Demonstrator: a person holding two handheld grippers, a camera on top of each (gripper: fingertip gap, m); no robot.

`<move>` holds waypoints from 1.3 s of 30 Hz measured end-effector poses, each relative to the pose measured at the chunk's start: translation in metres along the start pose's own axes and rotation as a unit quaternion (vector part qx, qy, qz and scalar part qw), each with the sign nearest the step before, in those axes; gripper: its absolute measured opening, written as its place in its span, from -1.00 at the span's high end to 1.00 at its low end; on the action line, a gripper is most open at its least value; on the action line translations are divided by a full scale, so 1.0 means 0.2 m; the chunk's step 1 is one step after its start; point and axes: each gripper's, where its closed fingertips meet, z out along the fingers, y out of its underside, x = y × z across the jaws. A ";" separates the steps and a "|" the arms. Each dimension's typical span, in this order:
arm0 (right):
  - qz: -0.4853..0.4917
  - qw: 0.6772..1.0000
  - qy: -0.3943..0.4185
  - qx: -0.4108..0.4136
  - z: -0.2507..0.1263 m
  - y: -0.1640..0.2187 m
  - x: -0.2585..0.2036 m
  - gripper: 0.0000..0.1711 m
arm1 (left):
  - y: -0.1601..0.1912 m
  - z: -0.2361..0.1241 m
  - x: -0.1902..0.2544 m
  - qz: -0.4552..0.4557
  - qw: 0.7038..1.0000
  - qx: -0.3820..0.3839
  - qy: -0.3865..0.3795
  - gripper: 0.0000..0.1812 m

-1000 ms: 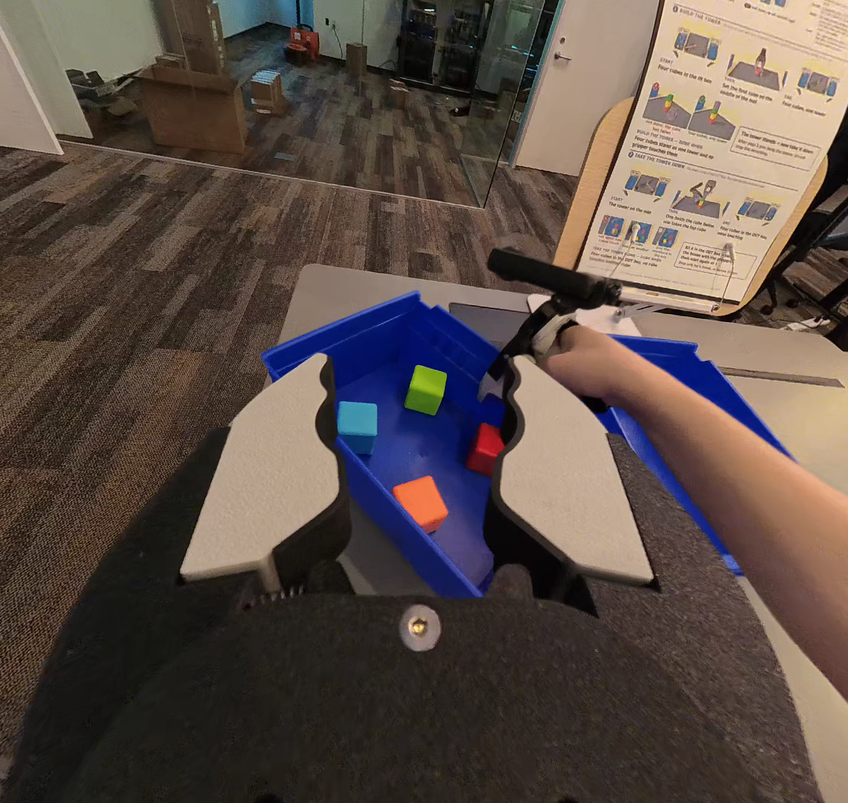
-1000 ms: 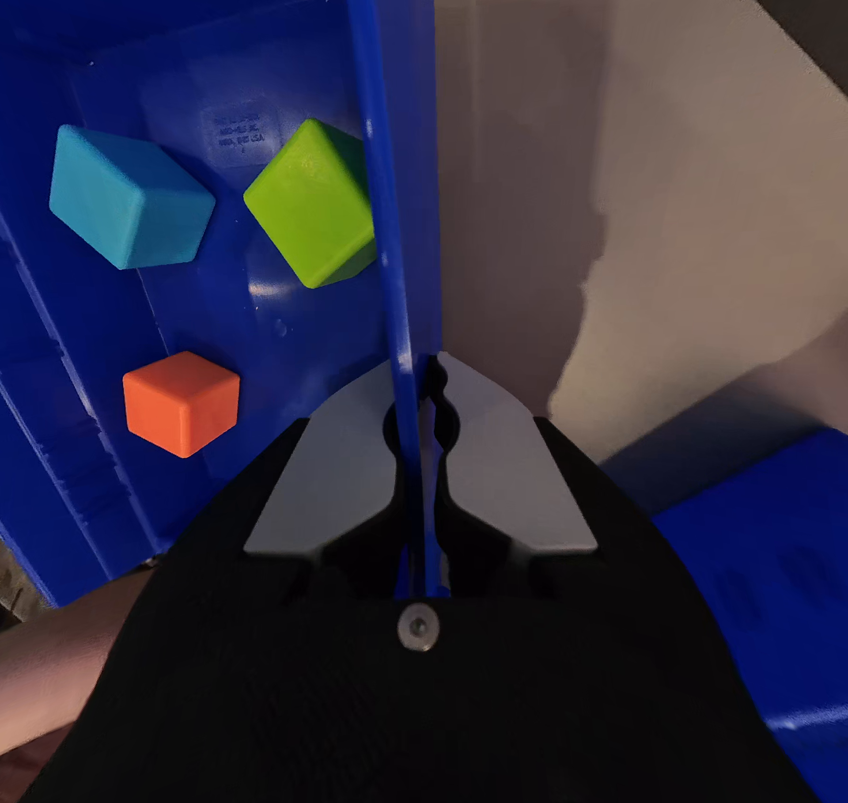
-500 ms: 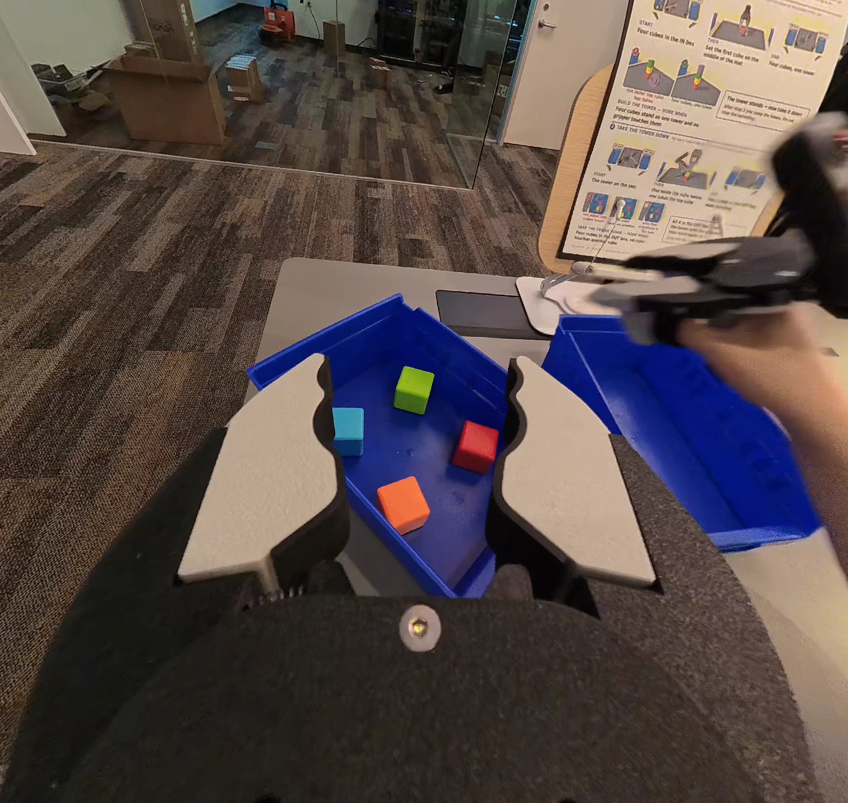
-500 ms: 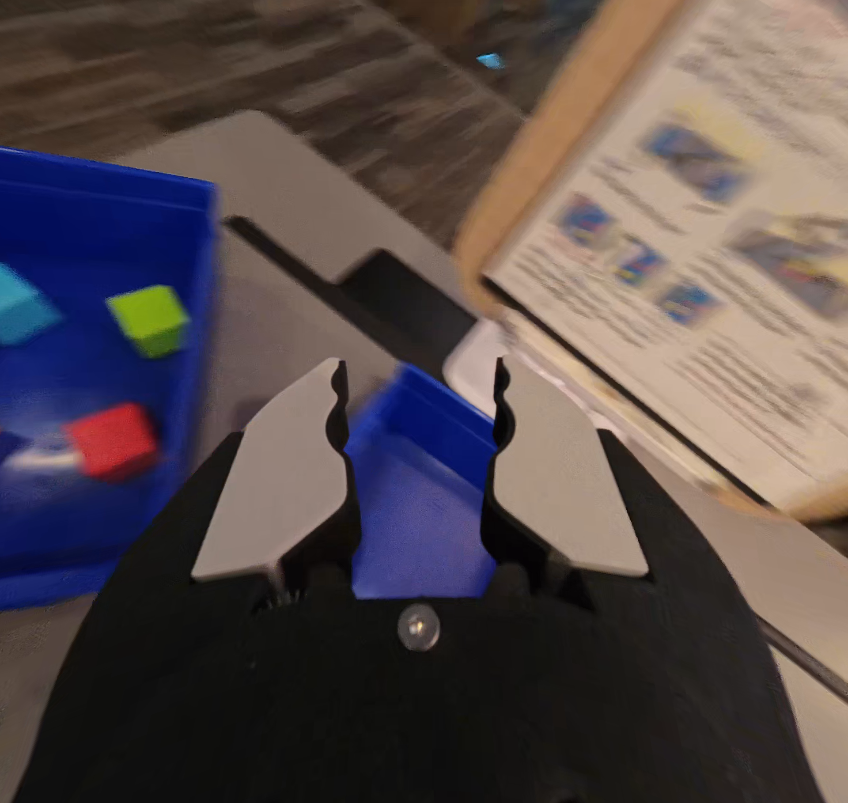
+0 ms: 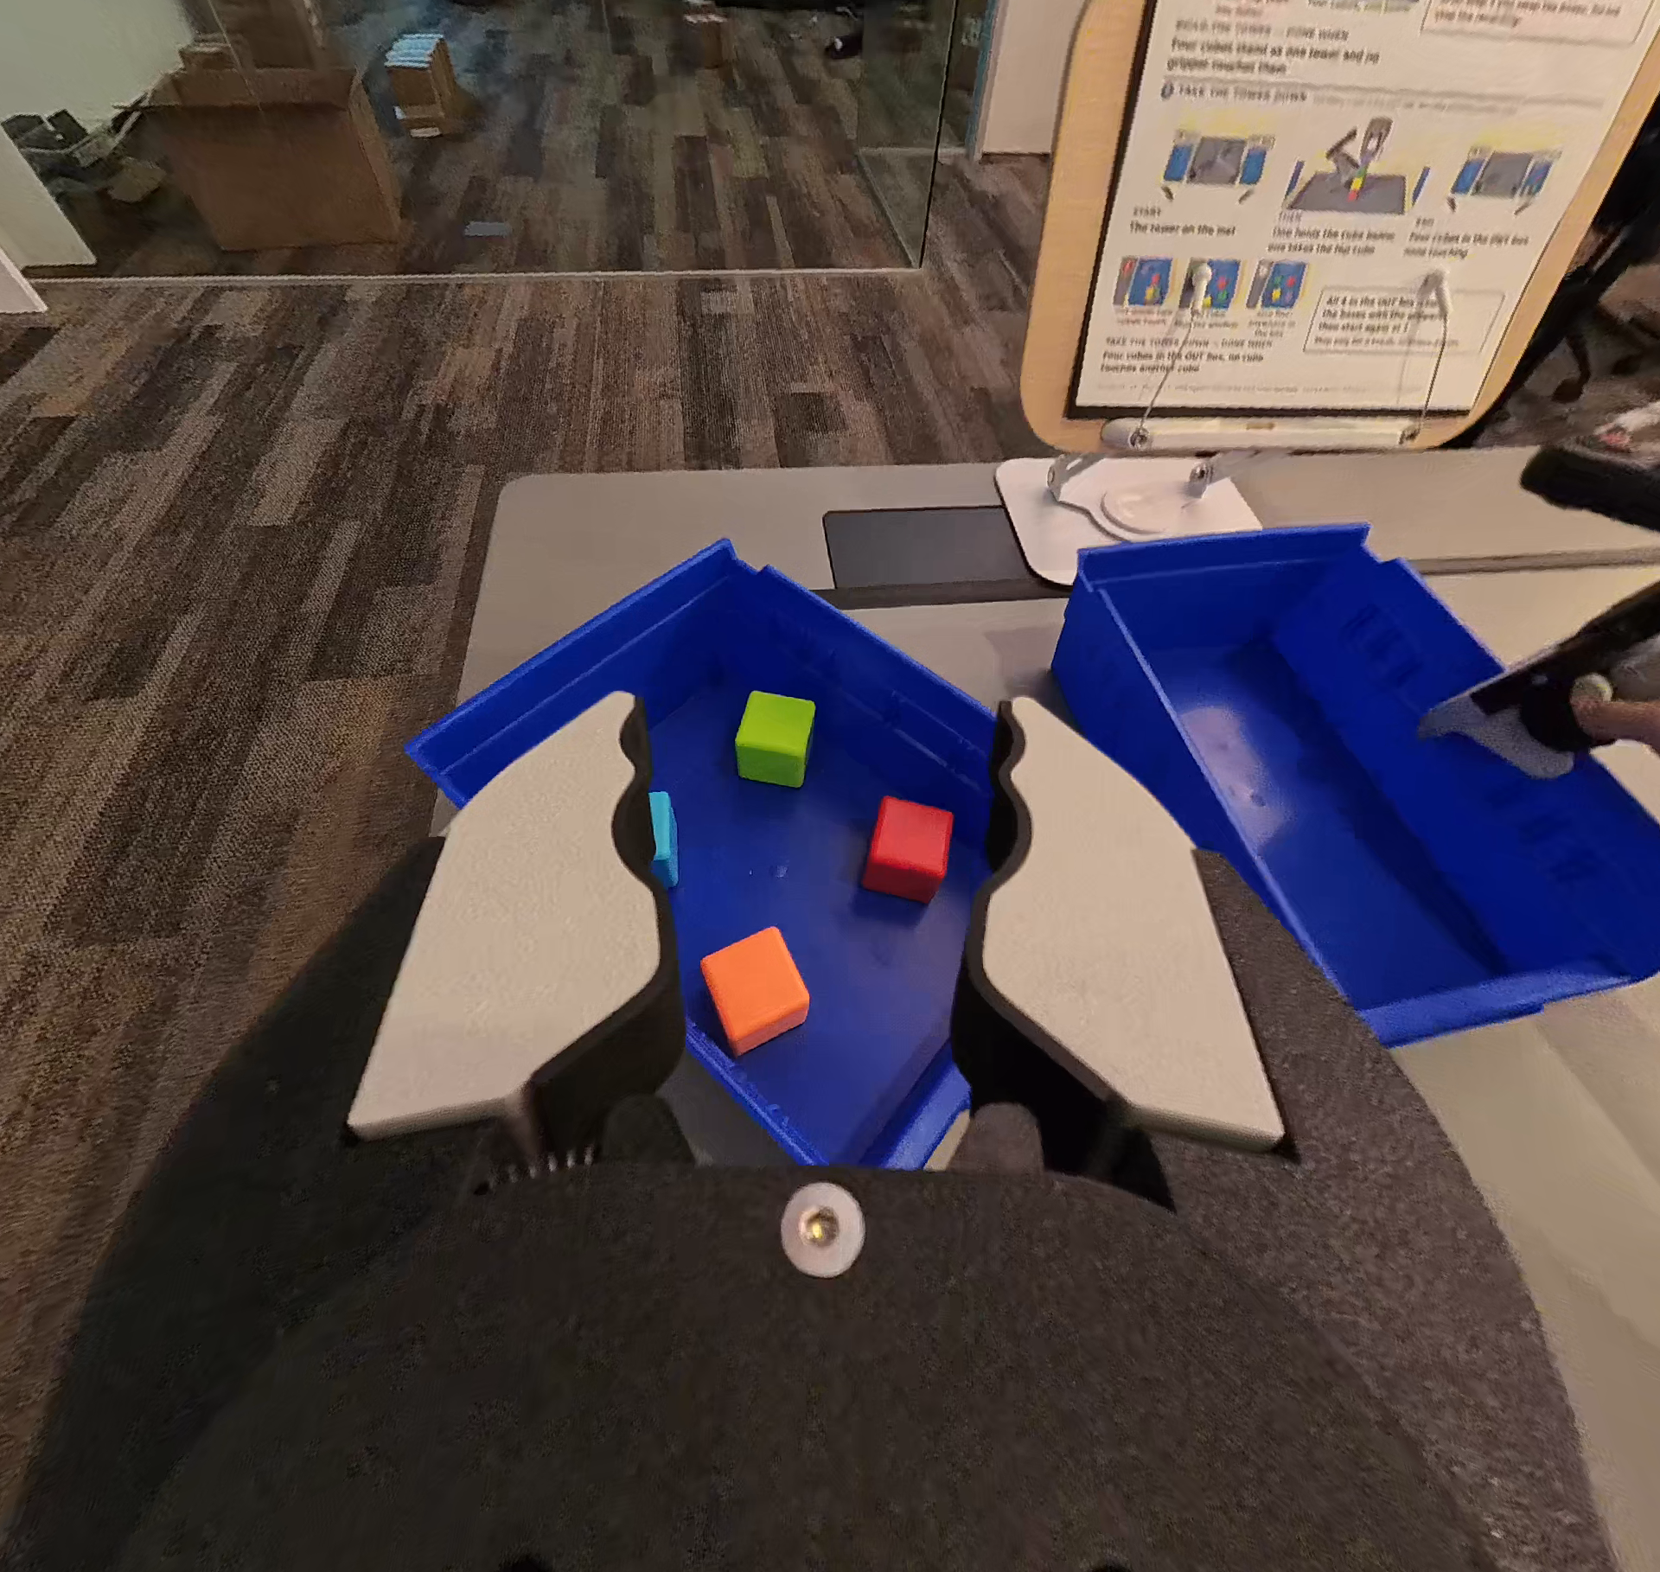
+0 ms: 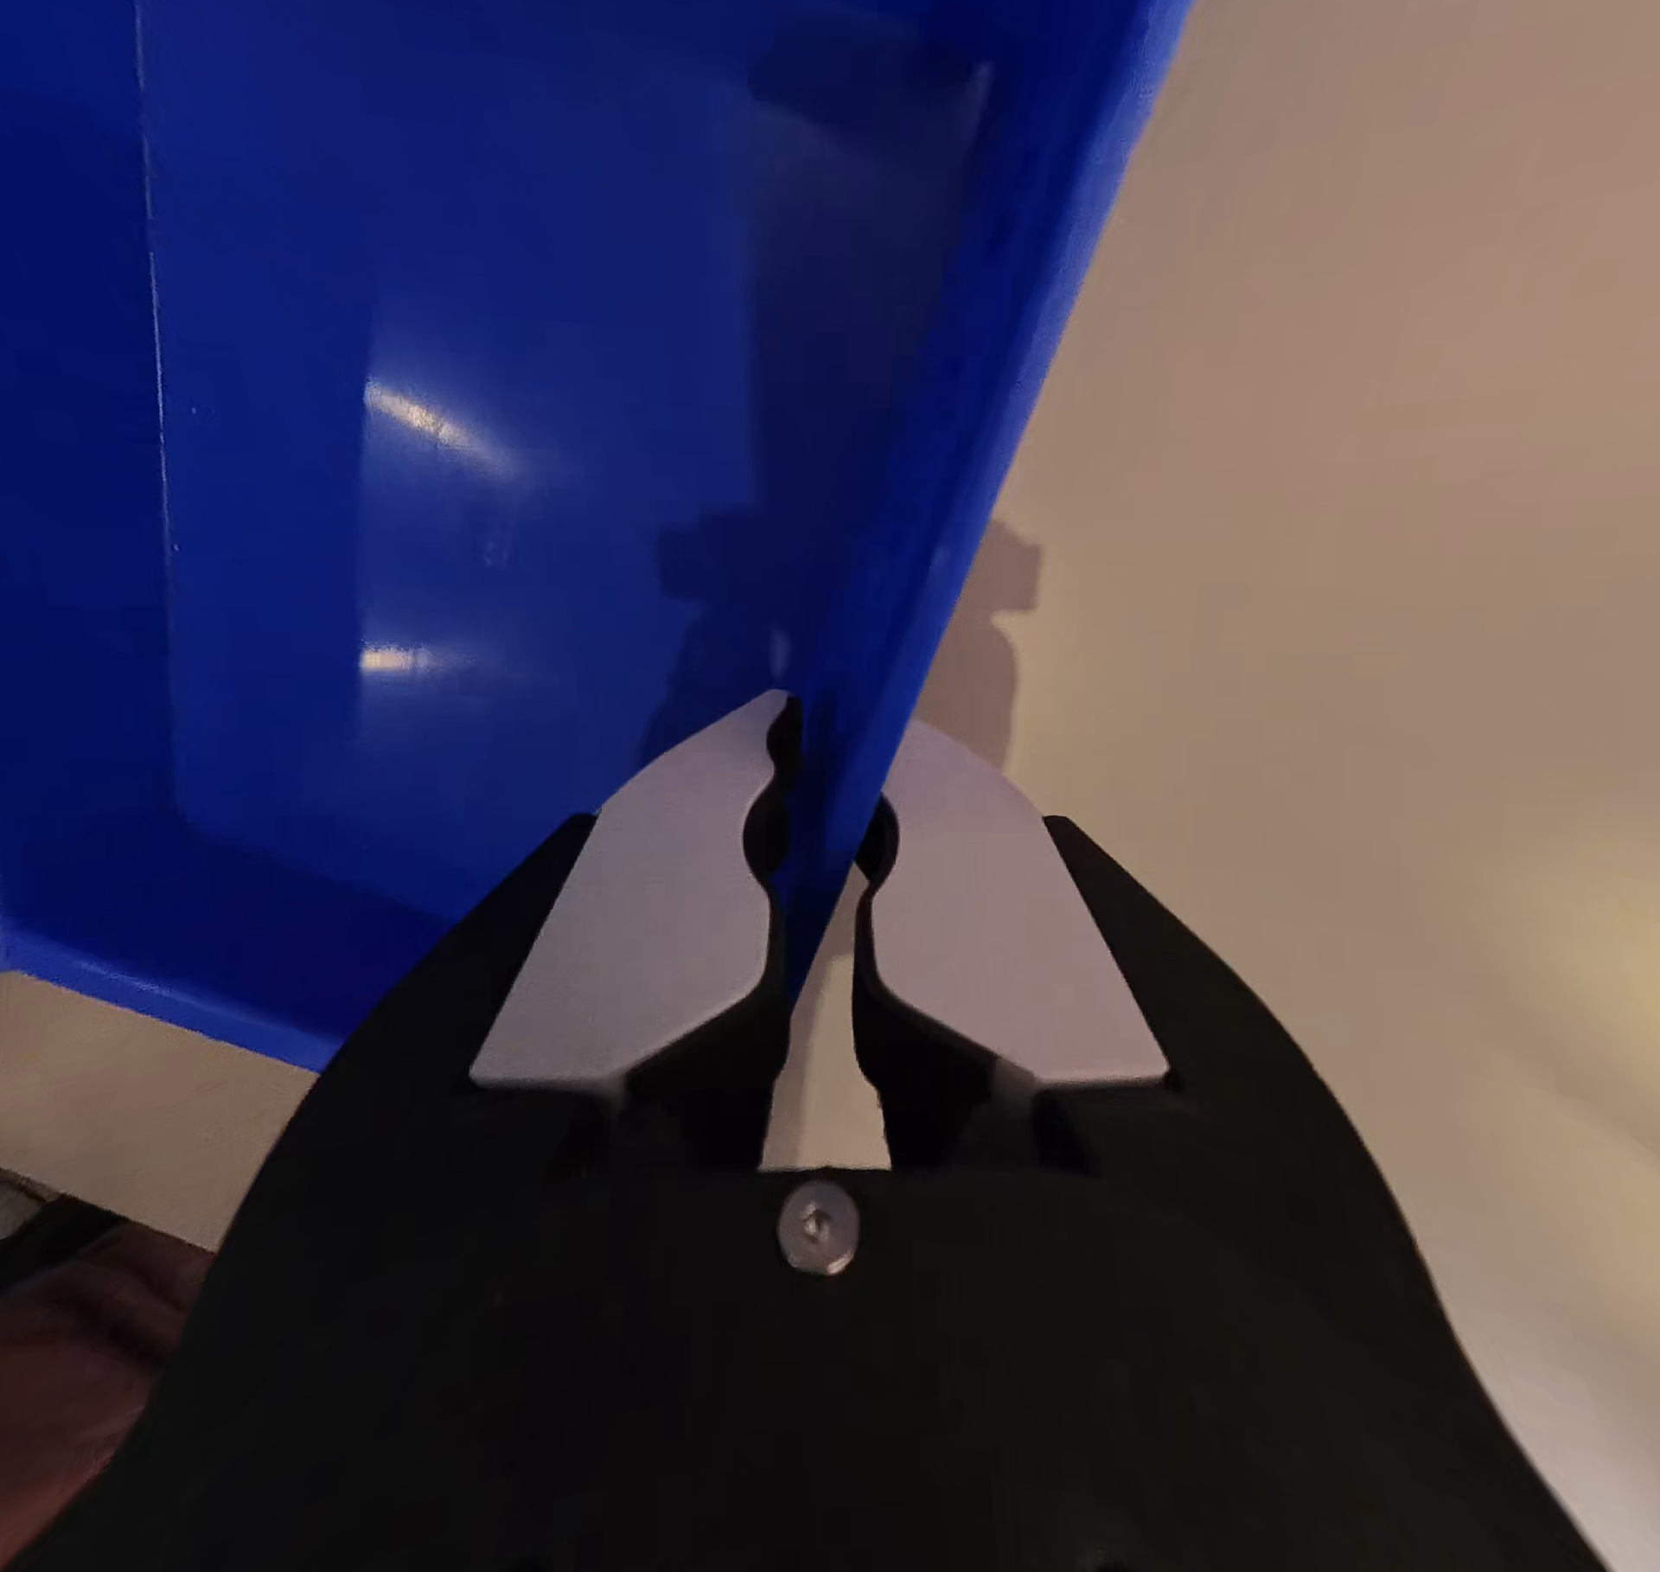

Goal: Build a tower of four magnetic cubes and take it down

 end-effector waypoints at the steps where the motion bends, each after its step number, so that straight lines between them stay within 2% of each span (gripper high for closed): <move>1: -0.002 1.000 -0.006 0.000 0.00 -0.01 0.02 0.88 | 0.01 0.01 0.02 0.007 1.000 -0.007 -0.001 0.20; 4: 0.025 0.999 -0.031 0.008 -0.02 -0.01 0.15 0.90 | 0.00 0.03 0.06 0.025 1.000 -0.013 -0.008 0.20; 7: 0.050 0.998 -0.023 0.014 -0.05 0.05 0.36 0.91 | -0.01 0.04 0.08 0.032 0.999 -0.011 -0.024 0.20; 15: 0.149 0.987 -0.015 0.063 -0.19 0.33 0.99 0.91 | 0.01 0.06 0.05 0.030 0.998 -0.024 -0.043 0.18; 21: 0.229 0.969 0.003 0.092 -0.27 0.54 1.29 0.91 | 0.02 0.07 -0.01 0.026 0.996 -0.035 -0.076 0.18; 29: 0.279 0.955 0.012 0.096 -0.32 0.69 1.42 0.91 | 0.12 0.08 -0.17 0.004 0.989 -0.079 -0.126 0.17; 33: 0.277 0.956 0.009 0.093 -0.32 0.71 1.42 0.89 | 0.29 0.07 -0.32 -0.034 0.974 -0.156 -0.161 0.15; 35: 0.267 0.959 0.011 0.100 -0.34 0.70 1.41 0.63 | 0.37 0.08 -0.40 -0.049 0.966 -0.186 -0.174 0.13; 39: 0.253 0.953 0.051 0.156 -0.48 0.64 1.44 0.40 | 0.54 0.18 -0.45 -0.100 0.953 -0.249 -0.144 0.11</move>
